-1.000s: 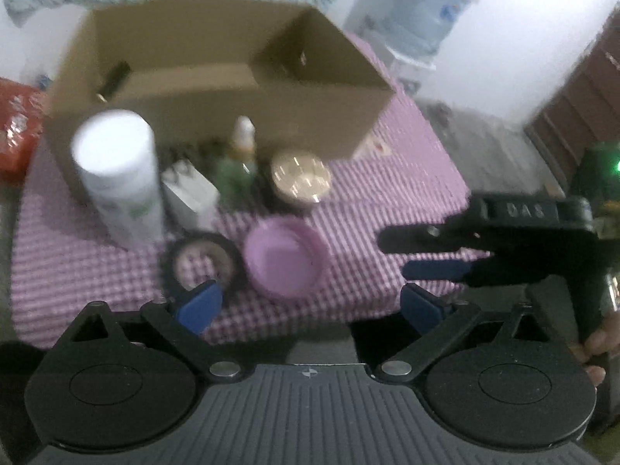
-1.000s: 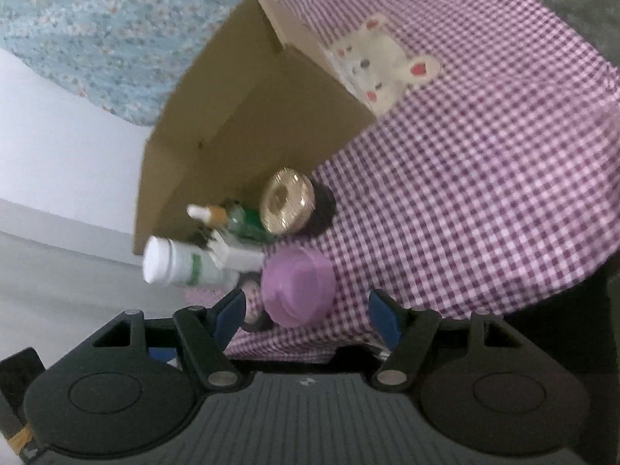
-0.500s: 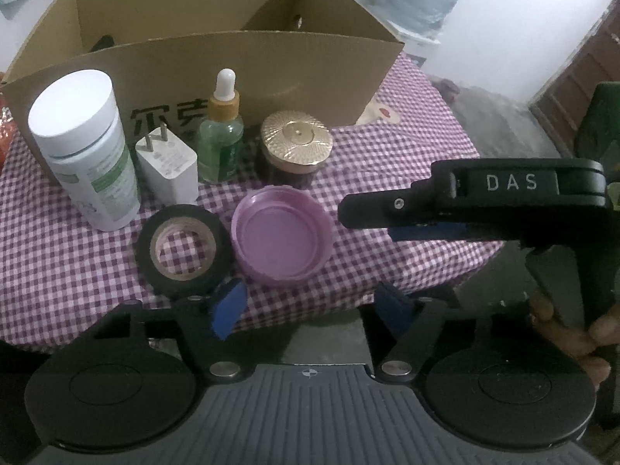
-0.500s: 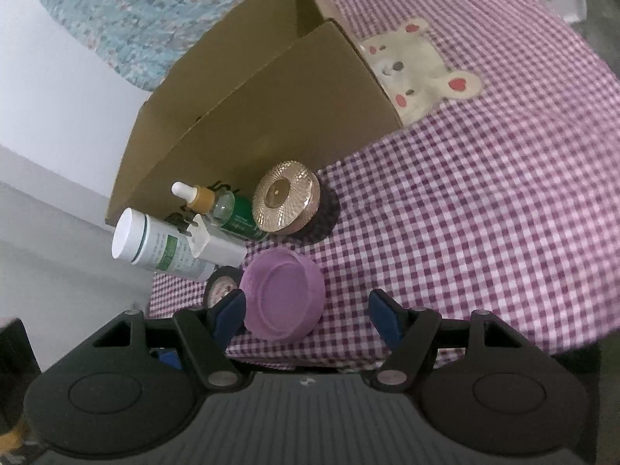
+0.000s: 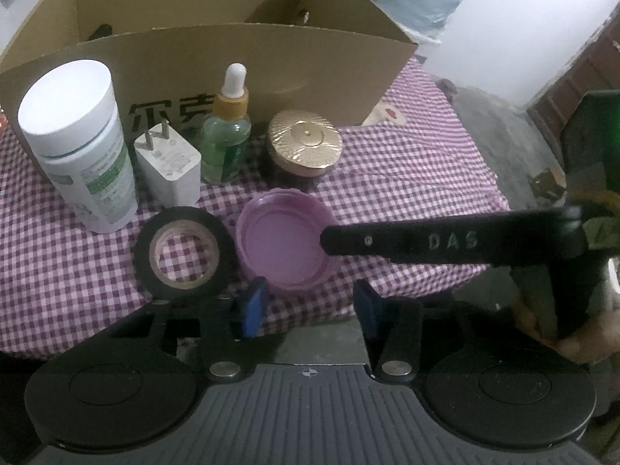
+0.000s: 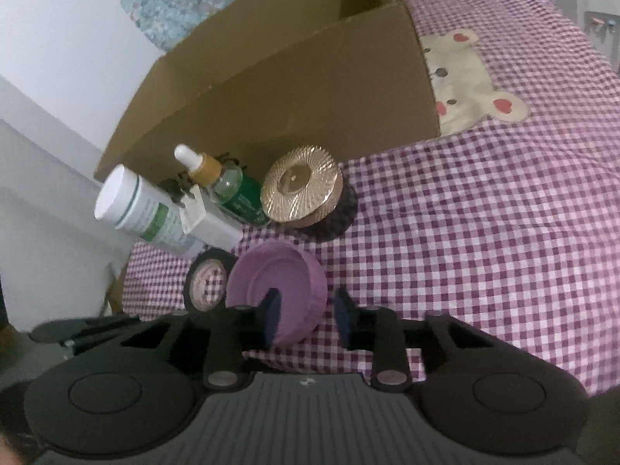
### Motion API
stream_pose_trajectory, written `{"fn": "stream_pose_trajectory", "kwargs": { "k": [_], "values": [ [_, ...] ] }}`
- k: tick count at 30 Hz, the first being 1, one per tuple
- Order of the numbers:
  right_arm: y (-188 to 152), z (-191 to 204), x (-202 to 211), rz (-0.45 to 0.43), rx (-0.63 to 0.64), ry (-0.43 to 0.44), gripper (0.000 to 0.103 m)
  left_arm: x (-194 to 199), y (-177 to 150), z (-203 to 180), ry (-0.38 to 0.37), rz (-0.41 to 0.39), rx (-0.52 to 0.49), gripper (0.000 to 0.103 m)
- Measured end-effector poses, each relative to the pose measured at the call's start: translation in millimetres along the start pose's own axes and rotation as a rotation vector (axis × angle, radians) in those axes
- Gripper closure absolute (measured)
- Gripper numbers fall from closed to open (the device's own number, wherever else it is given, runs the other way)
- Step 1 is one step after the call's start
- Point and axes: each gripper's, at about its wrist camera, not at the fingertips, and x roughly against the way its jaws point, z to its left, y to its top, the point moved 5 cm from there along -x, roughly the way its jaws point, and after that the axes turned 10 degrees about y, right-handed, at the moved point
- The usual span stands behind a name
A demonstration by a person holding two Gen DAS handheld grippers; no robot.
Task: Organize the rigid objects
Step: 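Move the right gripper to the pink bowl and grip its rim, then lift the pink bowl with the right gripper and carry it over the box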
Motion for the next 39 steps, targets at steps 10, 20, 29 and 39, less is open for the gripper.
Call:
{"fn": "stream_pose_trajectory", "kwargs": {
  "k": [10, 20, 29, 39],
  "values": [
    [-4, -10, -4, 0.027, 0.045, -0.065, 0.086, -14, 8, -2, -0.048, 0.047, -0.002, 0.056],
    [-5, -41, 22, -0.005, -0.031, -0.082, 0.086, -23, 19, -41, -0.054, 0.036, -0.196, 0.048],
    [-5, -44, 25, -0.014, -0.063, -0.046, 0.085, -37, 22, -45, 0.006, 0.059, -0.266, 0.033],
    [-1, -47, 22, -0.014, -0.086, -0.015, 0.085, -46, 27, -55, 0.052, 0.025, -0.325, 0.029]
  ]
}}
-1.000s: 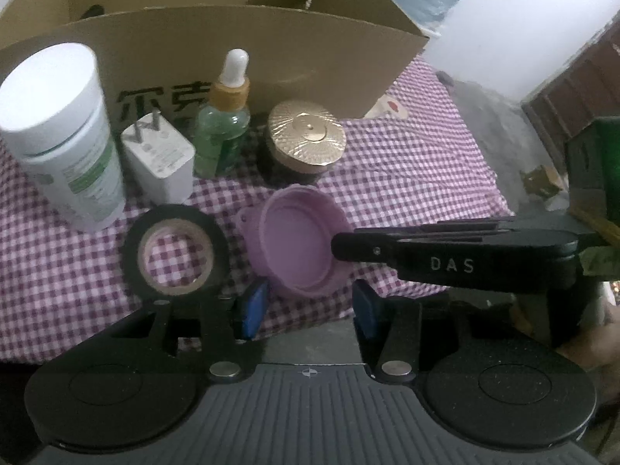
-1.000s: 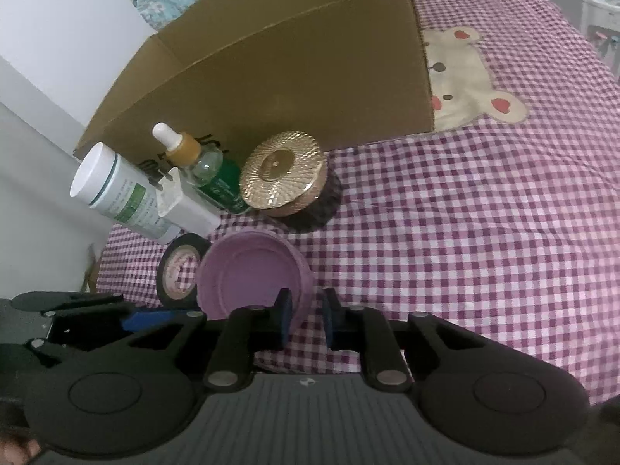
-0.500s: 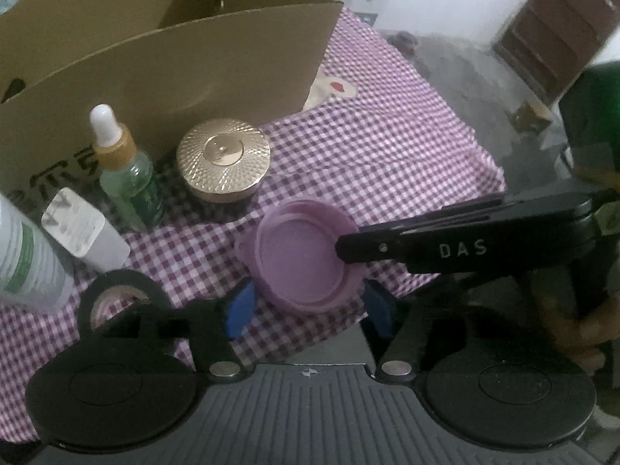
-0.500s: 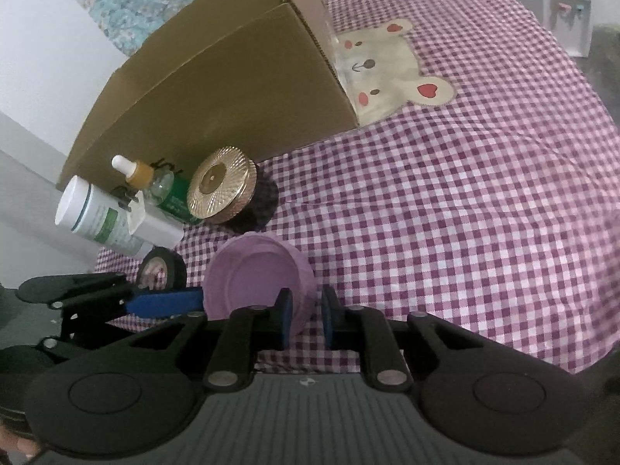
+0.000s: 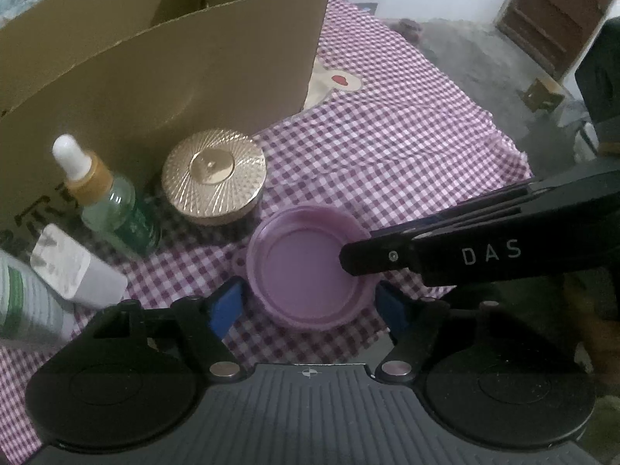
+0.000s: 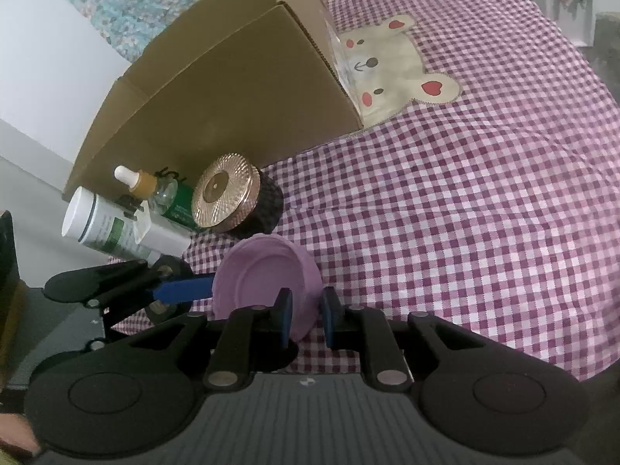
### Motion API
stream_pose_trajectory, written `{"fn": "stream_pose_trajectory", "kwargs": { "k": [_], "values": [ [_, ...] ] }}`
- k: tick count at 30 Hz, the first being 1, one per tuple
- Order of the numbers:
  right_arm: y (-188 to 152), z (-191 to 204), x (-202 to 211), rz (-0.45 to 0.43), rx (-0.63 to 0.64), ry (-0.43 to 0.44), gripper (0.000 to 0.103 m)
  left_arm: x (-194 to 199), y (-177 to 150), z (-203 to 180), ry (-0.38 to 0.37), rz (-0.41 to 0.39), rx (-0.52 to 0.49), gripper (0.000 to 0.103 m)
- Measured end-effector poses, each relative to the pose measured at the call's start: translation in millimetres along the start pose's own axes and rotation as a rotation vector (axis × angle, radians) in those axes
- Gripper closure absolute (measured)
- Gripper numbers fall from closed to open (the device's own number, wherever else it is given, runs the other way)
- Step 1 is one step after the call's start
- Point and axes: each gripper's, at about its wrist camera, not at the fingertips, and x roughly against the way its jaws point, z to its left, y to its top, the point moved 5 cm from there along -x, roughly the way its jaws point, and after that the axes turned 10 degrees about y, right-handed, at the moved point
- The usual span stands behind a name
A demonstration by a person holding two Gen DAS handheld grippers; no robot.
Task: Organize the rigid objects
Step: 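Lift the pink bowl with the right gripper and carry it over the box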
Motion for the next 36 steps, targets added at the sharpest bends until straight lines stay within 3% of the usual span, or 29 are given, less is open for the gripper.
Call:
{"fn": "stream_pose_trajectory", "kwargs": {
  "k": [18, 36],
  "values": [
    [-8, 3, 12, -0.029, -0.060, 0.018, 0.083, 10, 2, -7, 0.033, -0.047, -0.014, 0.032],
    [-19, 37, 54, -0.091, -0.025, 0.028, 0.083, 58, -2, -14, 0.056, -0.130, 0.004, 0.032]
  ]
}}
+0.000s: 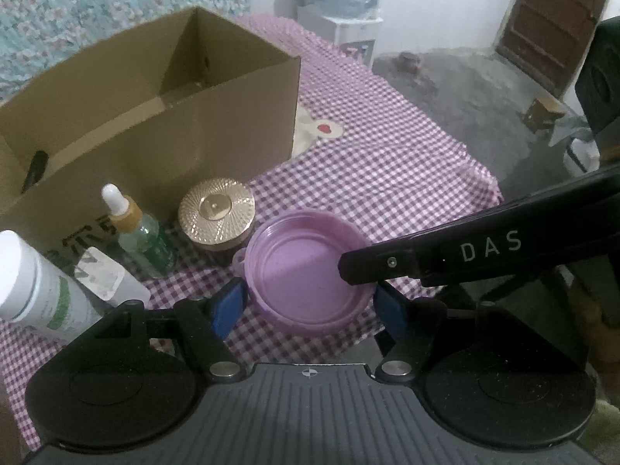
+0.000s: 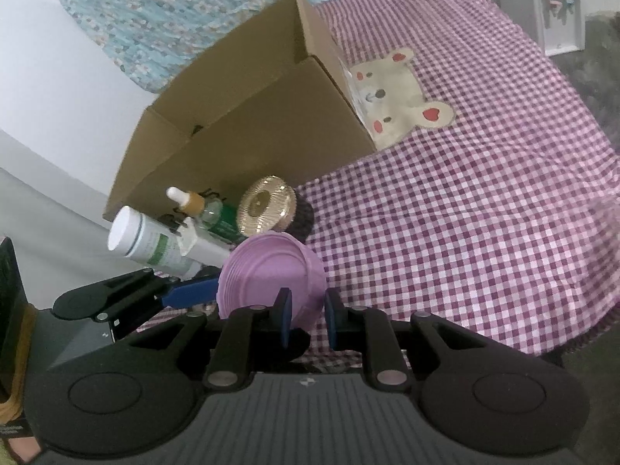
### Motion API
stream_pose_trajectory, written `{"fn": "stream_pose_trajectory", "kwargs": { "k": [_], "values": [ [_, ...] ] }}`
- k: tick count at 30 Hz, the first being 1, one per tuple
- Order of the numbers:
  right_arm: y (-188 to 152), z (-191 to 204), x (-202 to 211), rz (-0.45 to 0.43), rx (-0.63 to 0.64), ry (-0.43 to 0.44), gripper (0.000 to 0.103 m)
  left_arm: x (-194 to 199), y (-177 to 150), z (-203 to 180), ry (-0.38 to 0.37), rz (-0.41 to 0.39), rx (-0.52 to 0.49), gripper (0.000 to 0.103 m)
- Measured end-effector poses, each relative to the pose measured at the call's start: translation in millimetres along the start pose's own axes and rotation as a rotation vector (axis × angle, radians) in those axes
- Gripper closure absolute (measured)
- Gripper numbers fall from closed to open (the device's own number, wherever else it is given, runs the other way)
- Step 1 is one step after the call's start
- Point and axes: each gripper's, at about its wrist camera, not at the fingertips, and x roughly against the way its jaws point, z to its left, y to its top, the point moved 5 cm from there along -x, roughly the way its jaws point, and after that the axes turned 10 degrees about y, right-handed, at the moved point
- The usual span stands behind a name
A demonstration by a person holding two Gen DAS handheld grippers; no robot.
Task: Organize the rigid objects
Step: 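Lift the pink bowl with the right gripper and carry it over the box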
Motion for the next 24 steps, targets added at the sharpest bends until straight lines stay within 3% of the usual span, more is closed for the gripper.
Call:
{"fn": "stream_pose_trajectory", "kwargs": {
  "k": [14, 24],
  "values": [
    [-5, 56, 42, -0.084, 0.100, 0.003, 0.083, 61, 1, 7, 0.026, -0.135, 0.047, 0.032],
    [28, 127, 45, -0.129, 0.263, 0.054, 0.083, 109, 22, 50, 0.141, -0.258, 0.115, 0.032]
  ]
}}
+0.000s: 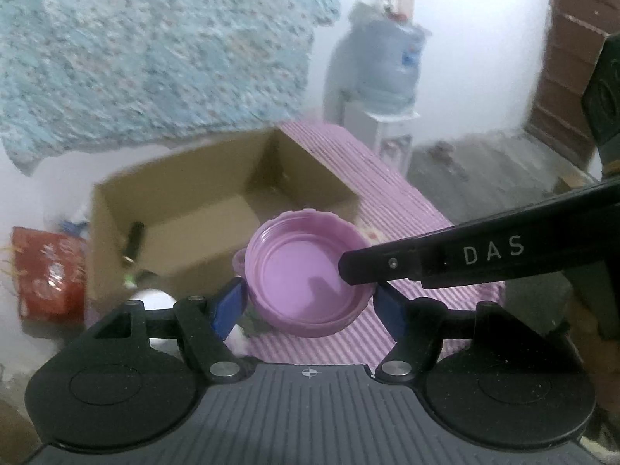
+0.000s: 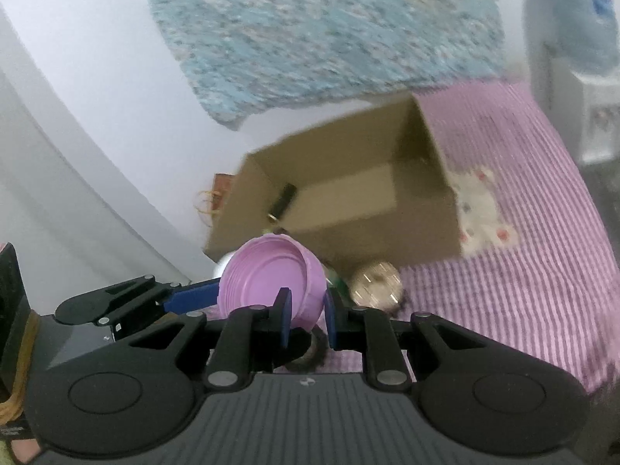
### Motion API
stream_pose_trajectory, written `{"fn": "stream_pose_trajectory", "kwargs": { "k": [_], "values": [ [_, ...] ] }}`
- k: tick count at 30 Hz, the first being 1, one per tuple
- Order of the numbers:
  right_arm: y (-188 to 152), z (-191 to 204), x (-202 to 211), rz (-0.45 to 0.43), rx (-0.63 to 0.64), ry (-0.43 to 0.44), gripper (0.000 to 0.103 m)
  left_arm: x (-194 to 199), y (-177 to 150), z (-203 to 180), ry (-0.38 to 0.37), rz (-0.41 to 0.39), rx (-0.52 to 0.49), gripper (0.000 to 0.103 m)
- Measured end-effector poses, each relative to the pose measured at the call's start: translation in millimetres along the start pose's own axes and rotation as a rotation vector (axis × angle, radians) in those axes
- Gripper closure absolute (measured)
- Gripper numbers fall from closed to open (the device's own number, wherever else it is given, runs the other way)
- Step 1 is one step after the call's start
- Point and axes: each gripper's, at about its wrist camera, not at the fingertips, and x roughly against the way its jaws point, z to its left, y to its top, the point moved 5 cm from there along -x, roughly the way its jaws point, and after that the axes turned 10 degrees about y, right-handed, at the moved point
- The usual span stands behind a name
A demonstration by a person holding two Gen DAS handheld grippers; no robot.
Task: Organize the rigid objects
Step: 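Lift the pink bowl with the right gripper and carry it over the box, then lower the pink bowl into the box and open the right gripper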
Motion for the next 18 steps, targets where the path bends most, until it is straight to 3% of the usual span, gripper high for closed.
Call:
{"fn": "stream_pose_trajectory", "kwargs": {
  "k": [9, 13, 18],
  "values": [
    [74, 46, -58, 0.026, 0.125, 0.098, 0.082, -14, 56, 69, 0.113, -0.018, 0.020, 0.032],
    [104, 50, -99, 0.079, 0.116, 0.116, 0.082, -44, 69, 95, 0.115, 0.048, 0.045, 0.032],
    [121, 13, -151, 0.189, -0.004, 0.134, 0.082, -102, 67, 108, 0.084, 0.192, 0.070, 0.032]
  ]
}}
